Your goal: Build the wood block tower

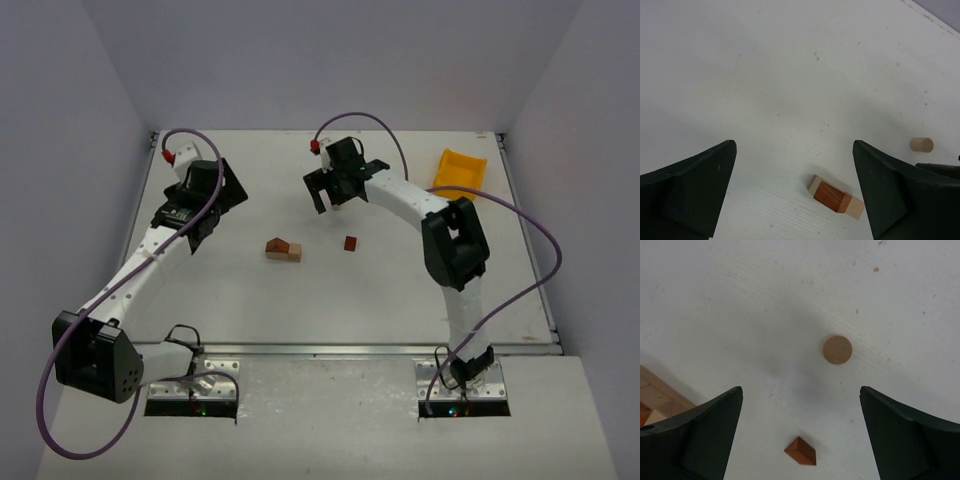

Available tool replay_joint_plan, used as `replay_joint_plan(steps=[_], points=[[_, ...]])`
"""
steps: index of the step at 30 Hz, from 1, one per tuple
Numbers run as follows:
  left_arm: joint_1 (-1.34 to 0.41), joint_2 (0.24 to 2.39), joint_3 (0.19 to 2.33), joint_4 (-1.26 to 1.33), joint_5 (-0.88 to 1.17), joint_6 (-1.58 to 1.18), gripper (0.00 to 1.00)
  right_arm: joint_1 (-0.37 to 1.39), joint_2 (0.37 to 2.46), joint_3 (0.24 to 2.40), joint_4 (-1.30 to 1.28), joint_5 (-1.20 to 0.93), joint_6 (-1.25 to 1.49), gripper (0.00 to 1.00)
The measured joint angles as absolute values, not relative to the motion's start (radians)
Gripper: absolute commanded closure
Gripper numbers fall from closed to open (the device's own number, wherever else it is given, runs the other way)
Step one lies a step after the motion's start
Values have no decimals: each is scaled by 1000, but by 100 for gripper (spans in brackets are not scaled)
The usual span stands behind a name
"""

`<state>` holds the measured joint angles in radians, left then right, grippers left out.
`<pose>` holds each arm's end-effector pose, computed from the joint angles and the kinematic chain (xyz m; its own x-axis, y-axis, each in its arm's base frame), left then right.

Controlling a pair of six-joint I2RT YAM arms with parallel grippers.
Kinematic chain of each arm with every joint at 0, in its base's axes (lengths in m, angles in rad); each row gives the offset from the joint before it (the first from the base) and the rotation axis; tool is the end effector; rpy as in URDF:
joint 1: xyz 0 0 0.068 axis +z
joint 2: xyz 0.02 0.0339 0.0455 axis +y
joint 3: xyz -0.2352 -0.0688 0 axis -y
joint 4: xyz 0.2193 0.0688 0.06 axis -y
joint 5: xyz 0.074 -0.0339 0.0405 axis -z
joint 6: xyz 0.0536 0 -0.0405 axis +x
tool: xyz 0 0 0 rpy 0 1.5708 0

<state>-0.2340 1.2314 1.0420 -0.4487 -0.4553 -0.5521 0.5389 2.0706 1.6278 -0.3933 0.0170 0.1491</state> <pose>0.2647 -0.0389 0.2802 -0.4224 -0.3836 -0.8213 -0.4191 0.8860 -0.1983 0.3799 0.2261 0.1855 -0.7046 -0.2482 -0.6648 -0.4031 0.9110 0.0871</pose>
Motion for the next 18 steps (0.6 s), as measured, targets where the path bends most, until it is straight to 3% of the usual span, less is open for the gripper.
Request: replay_joint_plan(steps=[7,13,18], points=[[-234,1231,984,-427,-493,-558,0,541,2269,1795,-452,119,98,5],[-234,1243,981,-412,-507,-558,0,545,2319,1835,-459,159,82,33],[-234,1245,981,-405,-510,-558,0,546,2321,1835,-450,178,81,39]])
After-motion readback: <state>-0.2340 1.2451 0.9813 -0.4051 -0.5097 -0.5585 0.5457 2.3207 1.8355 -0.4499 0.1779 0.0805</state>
